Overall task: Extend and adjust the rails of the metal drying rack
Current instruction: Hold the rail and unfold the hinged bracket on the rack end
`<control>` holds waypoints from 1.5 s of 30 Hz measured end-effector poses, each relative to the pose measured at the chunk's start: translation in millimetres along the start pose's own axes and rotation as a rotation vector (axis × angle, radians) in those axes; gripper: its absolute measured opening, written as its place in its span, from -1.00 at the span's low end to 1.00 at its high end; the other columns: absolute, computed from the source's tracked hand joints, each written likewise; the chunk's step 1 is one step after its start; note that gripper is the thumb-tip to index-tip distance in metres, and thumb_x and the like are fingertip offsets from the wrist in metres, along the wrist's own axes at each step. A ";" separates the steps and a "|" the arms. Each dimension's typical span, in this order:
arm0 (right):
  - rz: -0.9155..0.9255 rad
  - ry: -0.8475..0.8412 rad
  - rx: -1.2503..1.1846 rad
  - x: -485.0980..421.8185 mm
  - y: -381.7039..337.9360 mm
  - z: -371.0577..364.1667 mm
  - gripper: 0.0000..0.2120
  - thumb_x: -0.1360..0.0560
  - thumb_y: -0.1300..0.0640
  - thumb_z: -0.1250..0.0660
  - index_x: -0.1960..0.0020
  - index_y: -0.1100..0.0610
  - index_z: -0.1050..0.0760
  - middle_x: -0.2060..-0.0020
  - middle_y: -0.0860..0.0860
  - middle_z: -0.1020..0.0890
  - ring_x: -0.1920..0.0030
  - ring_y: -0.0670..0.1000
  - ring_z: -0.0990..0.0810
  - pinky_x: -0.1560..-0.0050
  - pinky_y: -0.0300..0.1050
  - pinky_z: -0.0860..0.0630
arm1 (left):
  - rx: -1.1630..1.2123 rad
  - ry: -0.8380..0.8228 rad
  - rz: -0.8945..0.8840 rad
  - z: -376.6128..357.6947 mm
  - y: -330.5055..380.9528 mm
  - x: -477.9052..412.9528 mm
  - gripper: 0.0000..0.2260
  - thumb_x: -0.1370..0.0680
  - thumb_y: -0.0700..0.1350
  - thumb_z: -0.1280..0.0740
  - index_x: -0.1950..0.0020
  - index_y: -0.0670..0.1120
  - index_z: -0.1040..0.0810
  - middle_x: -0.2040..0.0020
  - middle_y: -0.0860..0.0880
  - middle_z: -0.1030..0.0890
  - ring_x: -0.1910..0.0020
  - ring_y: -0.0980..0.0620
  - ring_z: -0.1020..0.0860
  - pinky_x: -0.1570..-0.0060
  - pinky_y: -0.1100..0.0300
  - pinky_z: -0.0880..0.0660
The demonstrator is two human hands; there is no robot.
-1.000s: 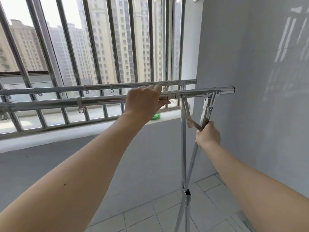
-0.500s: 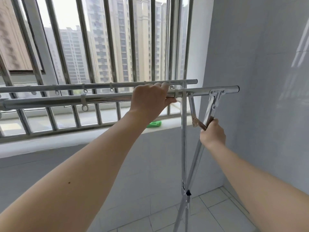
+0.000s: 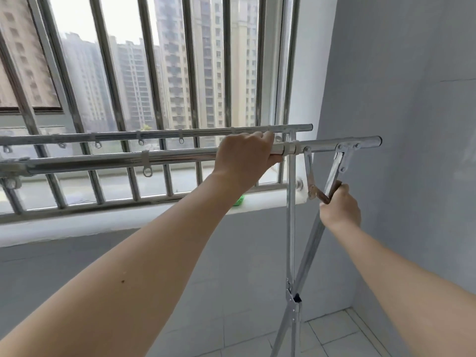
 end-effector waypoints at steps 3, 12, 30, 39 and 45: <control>0.000 -0.012 0.001 -35.5 17.6 -1.1 -0.73 -0.49 0.27 -0.28 -0.15 0.26 -0.32 -0.06 0.26 -0.59 -0.08 0.31 -0.57 0.04 0.05 -0.44 | -0.032 -0.005 -0.006 -24.7 23.9 -23.5 -0.62 -0.51 0.25 -0.18 0.04 -0.07 -0.46 0.22 0.01 -0.61 0.24 -0.09 -0.61 0.41 0.16 -0.26; 0.007 -0.015 -0.006 -113.9 61.8 -8.3 -0.72 -0.50 0.25 -0.27 -0.17 0.22 -0.32 -0.07 0.22 -0.60 -0.07 0.28 -0.58 0.15 -0.03 -0.33 | -0.034 -0.001 0.018 -77.8 72.7 -72.2 -0.64 -0.51 0.23 -0.21 0.05 -0.07 -0.47 0.20 0.00 -0.62 0.24 -0.11 -0.62 0.42 0.16 -0.24; -0.082 -0.350 -0.090 -110.7 136.4 -94.5 -0.74 -0.33 -0.01 -0.45 0.05 0.07 -0.52 0.25 0.00 -0.55 0.17 0.13 -0.52 0.20 -0.14 -0.39 | -0.115 -0.066 0.148 -84.3 95.1 -89.9 -0.58 -0.46 0.22 -0.29 -0.09 -0.09 -0.39 0.40 -0.07 -0.54 0.40 -0.12 -0.52 0.36 0.13 -0.30; 0.026 -0.151 -0.002 -117.6 138.8 -96.6 -0.92 -0.33 0.11 -0.34 0.21 0.09 -0.46 0.41 -0.02 -0.47 0.33 0.15 -0.45 0.30 -0.14 -0.38 | -0.155 -0.107 0.033 -88.6 98.2 -94.7 -0.71 -0.52 0.08 -0.26 -0.08 -0.11 -0.40 0.30 -0.15 -0.61 0.30 -0.20 -0.59 0.34 0.11 -0.28; 0.037 -0.126 0.037 -139.9 143.3 -89.1 -0.90 -0.32 0.10 -0.39 0.24 0.09 -0.49 0.50 -0.10 -0.36 0.33 0.16 -0.42 0.31 -0.15 -0.33 | -0.123 -0.105 -0.013 -92.0 105.6 -109.0 -0.71 -0.52 0.06 -0.26 -0.07 -0.13 -0.42 0.26 -0.18 -0.62 0.27 -0.23 -0.58 0.32 0.08 -0.28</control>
Point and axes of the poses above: each hand's wrist, its own x-axis away from the middle knuckle, its own z-axis out of the back of the hand, y = z × x, the point moved 10 cm from there along -x, towards the middle knuckle
